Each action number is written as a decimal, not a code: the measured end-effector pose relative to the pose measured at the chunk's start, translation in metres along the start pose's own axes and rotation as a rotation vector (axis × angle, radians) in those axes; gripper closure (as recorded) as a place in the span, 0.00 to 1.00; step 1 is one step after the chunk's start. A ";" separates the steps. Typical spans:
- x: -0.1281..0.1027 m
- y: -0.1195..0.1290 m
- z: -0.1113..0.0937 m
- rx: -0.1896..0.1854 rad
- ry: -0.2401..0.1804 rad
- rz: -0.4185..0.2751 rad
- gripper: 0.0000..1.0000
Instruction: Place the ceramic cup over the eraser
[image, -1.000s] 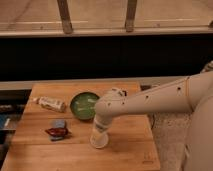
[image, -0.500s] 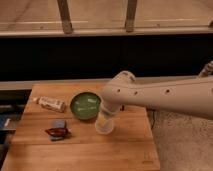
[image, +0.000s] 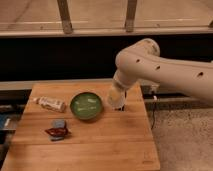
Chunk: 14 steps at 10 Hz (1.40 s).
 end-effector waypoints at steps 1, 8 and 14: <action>-0.004 -0.027 -0.009 0.027 -0.010 0.016 1.00; -0.009 -0.062 -0.022 0.058 -0.036 0.040 1.00; 0.011 -0.075 -0.005 0.048 0.020 0.085 1.00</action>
